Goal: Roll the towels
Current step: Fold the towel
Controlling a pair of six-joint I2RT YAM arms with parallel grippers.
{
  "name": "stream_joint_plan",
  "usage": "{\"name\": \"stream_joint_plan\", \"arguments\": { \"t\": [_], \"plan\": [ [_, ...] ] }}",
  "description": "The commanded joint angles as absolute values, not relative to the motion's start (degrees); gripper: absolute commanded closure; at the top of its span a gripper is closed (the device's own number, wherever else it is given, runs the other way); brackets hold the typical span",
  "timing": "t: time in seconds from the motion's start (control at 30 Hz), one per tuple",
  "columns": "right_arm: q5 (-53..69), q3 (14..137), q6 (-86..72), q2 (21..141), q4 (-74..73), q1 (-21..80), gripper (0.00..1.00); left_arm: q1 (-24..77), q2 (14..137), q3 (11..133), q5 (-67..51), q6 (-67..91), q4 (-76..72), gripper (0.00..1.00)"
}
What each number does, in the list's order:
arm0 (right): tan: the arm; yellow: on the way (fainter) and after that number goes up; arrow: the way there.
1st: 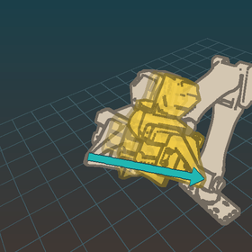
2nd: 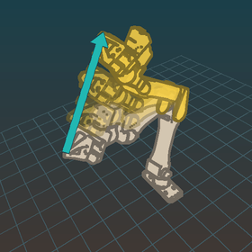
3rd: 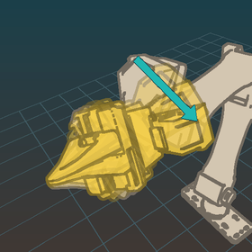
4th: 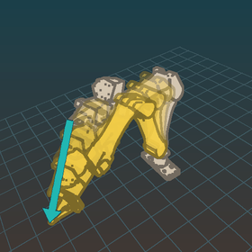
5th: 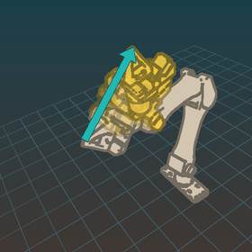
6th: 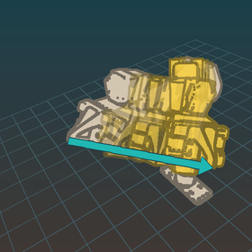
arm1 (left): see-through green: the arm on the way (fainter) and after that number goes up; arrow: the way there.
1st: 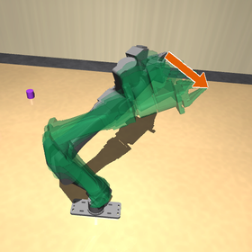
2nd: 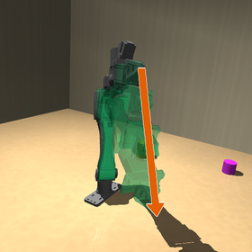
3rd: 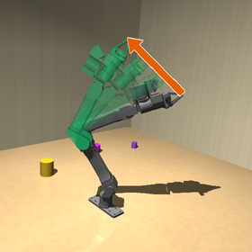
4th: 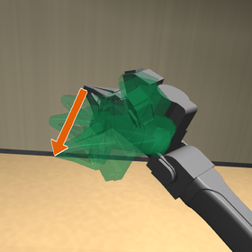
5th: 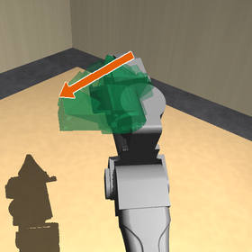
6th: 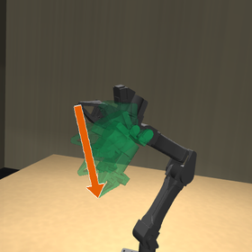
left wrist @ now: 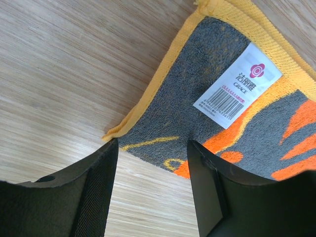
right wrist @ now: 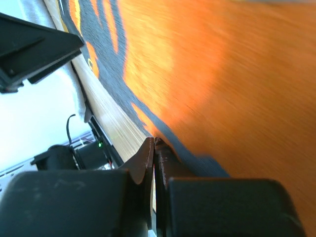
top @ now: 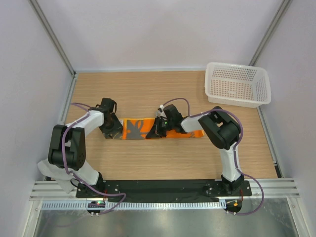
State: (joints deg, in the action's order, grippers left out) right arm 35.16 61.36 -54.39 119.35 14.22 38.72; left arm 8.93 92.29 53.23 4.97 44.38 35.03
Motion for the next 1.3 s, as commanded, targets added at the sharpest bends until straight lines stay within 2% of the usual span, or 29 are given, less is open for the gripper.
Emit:
{"name": "stream_joint_plan", "arguments": {
  "t": [0.0, 0.43, 0.6, 0.73, 0.83, 0.87, 0.93, 0.97, 1.0, 1.13, 1.27],
  "plan": [
    [33.6, 53.9, -51.1, 117.8, 11.4, 34.9, 0.99, 8.8, 92.3, 53.3, 7.9, 43.2, 35.9, 0.41],
    [39.5, 38.4, -43.2, 110.7, 9.5, 20.6, 0.99, 7.7, 92.1, 53.7, 9.0, 43.2, 36.8, 0.41],
    [41.1, 38.8, -40.2, 107.0, 5.4, 20.2, 0.99, 7.8, 91.1, 54.0, 7.7, 43.6, 36.6, 0.42],
    [41.2, 41.4, -40.5, 105.6, 2.6, 21.0, 0.98, 10.4, 86.8, 53.8, 7.6, 44.5, 37.0, 0.39],
    [40.1, 44.1, -40.4, 102.7, -0.9, 22.2, 0.89, 14.8, 83.0, 53.5, 6.7, 46.6, 38.4, 0.35],
    [39.6, 45.1, -40.3, 101.7, -2.3, 22.8, 0.81, 15.9, 81.5, 53.2, 6.0, 47.3, 38.8, 0.33],
    [38.3, 48.0, -39.5, 98.4, -6.5, 23.2, 0.71, 18.2, 80.4, 52.3, 5.4, 49.0, 39.5, 0.27],
    [38.0, 49.0, -39.1, 97.6, -8.0, 23.4, 0.61, 20.2, 79.9, 51.9, 5.4, 49.7, 39.8, 0.26],
    [37.5, 50.0, -38.9, 96.3, -9.6, 23.4, 0.57, 21.1, 79.0, 51.4, 5.8, 50.3, 40.8, 0.25],
    [34.9, 56.0, -36.6, 91.2, -18.0, 23.4, 0.48, 23.7, 77.2, 47.8, 4.7, 53.3, 40.9, 0.24],
    [33.2, 58.9, -35.6, 88.0, -21.4, 23.3, 0.47, 26.7, 75.9, 45.1, 3.7, 56.2, 39.7, 0.25]
  ]
}}
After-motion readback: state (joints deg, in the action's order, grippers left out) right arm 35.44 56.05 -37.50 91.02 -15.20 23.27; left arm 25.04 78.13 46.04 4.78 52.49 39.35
